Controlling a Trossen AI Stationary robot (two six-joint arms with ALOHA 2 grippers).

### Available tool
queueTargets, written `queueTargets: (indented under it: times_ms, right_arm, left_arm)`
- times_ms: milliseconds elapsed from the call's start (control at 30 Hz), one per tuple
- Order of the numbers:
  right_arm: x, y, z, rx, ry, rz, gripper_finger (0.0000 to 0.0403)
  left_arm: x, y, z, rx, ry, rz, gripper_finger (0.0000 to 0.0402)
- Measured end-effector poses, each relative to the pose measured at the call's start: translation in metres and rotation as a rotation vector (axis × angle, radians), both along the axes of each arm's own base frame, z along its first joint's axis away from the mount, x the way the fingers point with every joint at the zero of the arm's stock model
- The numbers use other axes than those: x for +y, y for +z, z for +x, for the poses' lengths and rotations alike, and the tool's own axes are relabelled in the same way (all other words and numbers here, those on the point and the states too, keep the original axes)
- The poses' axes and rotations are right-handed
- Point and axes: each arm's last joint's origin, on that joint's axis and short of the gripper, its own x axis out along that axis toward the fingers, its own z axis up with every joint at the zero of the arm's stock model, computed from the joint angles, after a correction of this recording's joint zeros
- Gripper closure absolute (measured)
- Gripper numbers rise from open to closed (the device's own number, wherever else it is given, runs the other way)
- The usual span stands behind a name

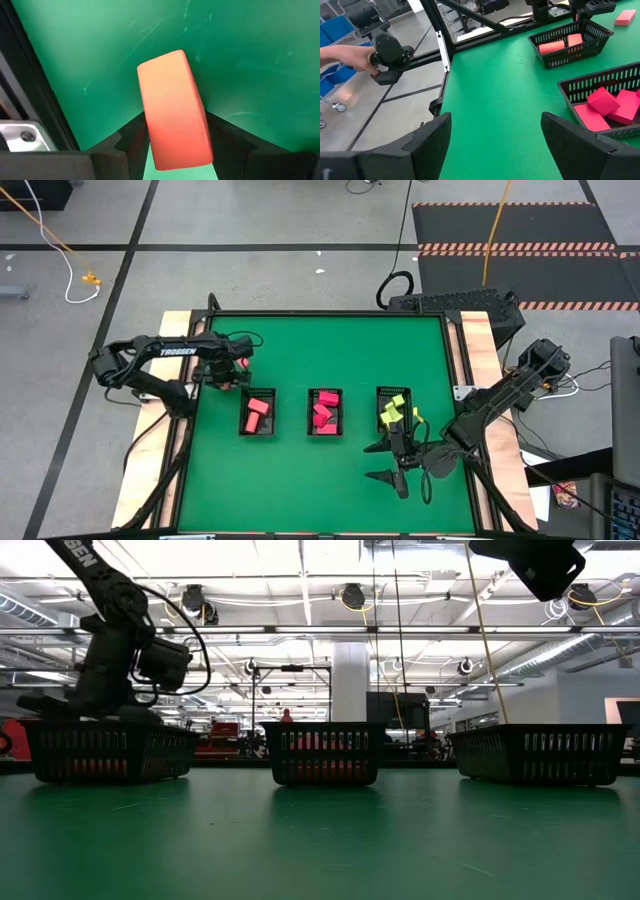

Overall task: Sort & place blocks by color
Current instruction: Put the orange block into the left black basket

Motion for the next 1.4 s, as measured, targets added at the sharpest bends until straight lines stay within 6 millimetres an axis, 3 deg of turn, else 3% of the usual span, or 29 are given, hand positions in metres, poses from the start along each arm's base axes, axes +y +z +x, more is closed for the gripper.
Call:
queueTargets:
  times_ms: [300,767,1400]
  right_arm:
    - [0.0,0.0,0.0,0.002,0.001,-0.004,0.0103]
    - [-0.004,0.0,0.003,0.003,-0.014,-0.005,0.0103]
    - [-0.004,0.0,0.003,0.004,-0.016,0.003,0.0103]
  left_arm:
    - [0.007,0.003,0.003,-0.055,0.006,0.01,0.0216]
    - [0.008,0.003,0.006,-0.047,0.011,0.058,0.0166]
    - [0.012,0.003,0.005,-0.038,0.015,0.106,0.0165]
